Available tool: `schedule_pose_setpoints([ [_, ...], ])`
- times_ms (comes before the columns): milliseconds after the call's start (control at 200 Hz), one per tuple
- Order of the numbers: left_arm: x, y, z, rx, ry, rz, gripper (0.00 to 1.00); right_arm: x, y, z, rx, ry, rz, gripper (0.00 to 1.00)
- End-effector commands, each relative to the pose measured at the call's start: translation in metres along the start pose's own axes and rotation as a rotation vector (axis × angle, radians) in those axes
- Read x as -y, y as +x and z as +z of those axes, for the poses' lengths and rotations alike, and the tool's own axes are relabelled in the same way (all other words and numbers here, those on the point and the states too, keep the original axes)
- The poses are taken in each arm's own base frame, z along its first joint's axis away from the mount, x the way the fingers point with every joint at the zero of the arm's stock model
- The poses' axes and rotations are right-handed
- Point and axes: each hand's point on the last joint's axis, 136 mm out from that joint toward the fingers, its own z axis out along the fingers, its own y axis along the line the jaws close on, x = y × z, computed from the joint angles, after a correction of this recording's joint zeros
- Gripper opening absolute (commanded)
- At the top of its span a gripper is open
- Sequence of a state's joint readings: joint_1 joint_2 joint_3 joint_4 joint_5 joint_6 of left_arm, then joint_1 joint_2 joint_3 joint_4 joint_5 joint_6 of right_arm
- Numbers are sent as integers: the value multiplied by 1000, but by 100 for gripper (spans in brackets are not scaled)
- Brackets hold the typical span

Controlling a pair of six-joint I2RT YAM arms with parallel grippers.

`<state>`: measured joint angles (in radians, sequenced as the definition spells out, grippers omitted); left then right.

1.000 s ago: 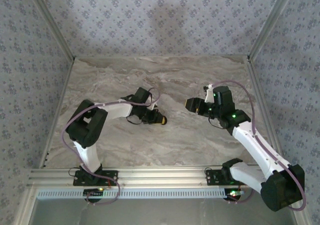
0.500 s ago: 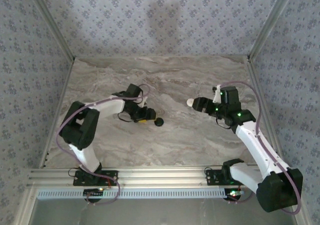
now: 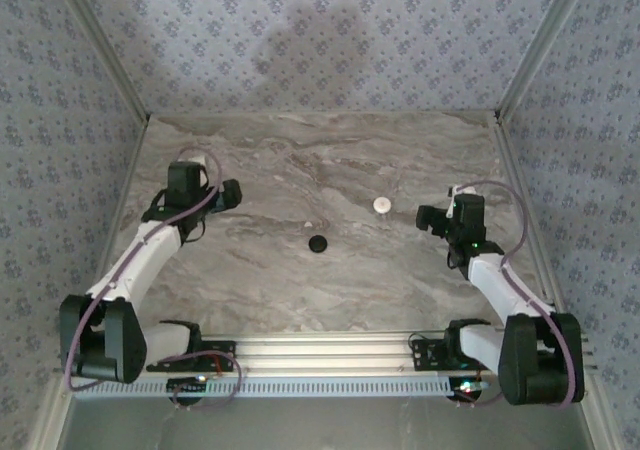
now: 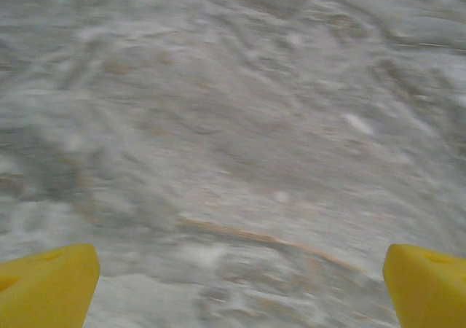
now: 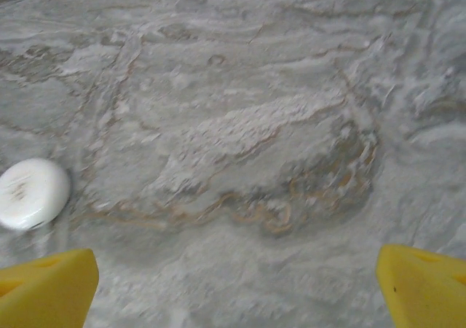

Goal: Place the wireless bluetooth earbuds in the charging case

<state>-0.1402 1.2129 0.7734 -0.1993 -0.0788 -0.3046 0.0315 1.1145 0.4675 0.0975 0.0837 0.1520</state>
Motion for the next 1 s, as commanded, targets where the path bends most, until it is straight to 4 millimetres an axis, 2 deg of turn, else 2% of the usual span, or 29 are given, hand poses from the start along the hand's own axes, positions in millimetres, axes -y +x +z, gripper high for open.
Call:
schedule_pose_setpoints([
  [0, -38, -11, 9, 149, -153, 57, 100, 6, -38, 6, 190, 36, -93, 100],
  [145, -60, -2, 24, 246, -197, 84, 100, 8, -24, 24, 213, 25, -111, 100],
  [260, -55, 1, 32, 371, -137, 125, 100, 9, -32, 29, 267, 8, -108, 100],
  [320, -49, -2, 34, 373, -122, 189, 100, 11, -34, 33, 292, 8, -117, 100],
  [365, -47, -5, 32, 451, -108, 218, 99, 14, -26, 42, 283, 7, -100, 100],
  [395, -53, 1, 36, 443, -129, 197, 100, 15, -18, 50, 271, 3, -97, 100],
  [435, -57, 11, 44, 453, -134, 193, 99, 10, -23, 56, 312, -15, -107, 100],
  [480, -55, 4, 49, 519, -120, 197, 100, 11, -19, 58, 223, -10, -116, 100],
  [540, -59, 11, 60, 361, -117, 172, 100, 5, -20, 60, 257, -35, -129, 100],
  [580, -66, 0, 68, 381, -108, 138, 100, 7, -20, 60, 229, -33, -123, 100],
  [640, -73, 5, 64, 352, -131, 108, 100, 7, -19, 61, 238, -35, -121, 100],
  [770, -72, 4, 63, 378, -128, 116, 100, 7, -18, 60, 225, -45, -117, 100],
  [899, -58, 5, 68, 345, -74, 166, 100, 7, -18, 60, 229, -37, -123, 100],
  [994, -58, 5, 68, 342, -68, 169, 100, 6, -18, 60, 228, -35, -126, 100],
])
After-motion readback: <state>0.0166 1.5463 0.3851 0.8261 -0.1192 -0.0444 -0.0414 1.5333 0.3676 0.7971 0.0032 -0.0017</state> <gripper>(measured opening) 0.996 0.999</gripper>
